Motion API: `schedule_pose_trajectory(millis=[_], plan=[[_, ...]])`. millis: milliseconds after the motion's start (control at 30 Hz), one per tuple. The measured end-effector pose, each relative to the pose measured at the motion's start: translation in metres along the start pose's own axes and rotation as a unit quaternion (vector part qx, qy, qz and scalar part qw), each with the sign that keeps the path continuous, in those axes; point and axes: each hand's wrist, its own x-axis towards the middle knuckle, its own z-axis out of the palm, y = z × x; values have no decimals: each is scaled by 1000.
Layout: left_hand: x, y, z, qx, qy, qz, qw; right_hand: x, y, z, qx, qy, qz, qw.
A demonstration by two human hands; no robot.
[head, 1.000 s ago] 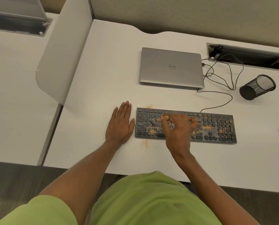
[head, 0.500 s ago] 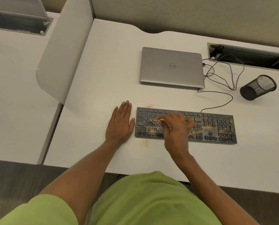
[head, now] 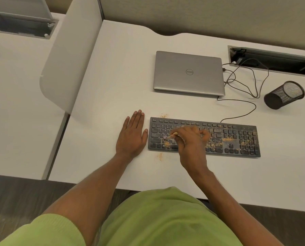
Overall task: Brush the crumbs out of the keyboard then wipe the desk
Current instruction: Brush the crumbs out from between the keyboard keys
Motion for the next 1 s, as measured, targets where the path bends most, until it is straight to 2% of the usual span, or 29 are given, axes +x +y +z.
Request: schedule_pose_trajectory(millis=[167, 300, 533, 733, 933, 1000], plan=[[0, 0, 1, -4, -1, -1, 1000, 3, -3, -2, 27, 17, -1, 999], [0, 0, 1, 0, -1, -2, 1000, 5, -6, 2, 48, -17, -23, 998], [0, 0, 0, -5, -3, 0, 1000, 7, 2, -5, -39, 1, -11, 999], [0, 1, 0, -6, -2, -2, 1000, 9, -10, 0, 22, -17, -39, 999], [0, 0, 0, -5, -1, 1, 1000, 9, -5, -4, -102, -15, -21, 994], [0, 0, 0, -5, 0, 0, 1000, 9, -7, -5, -102, 2, -20, 995]])
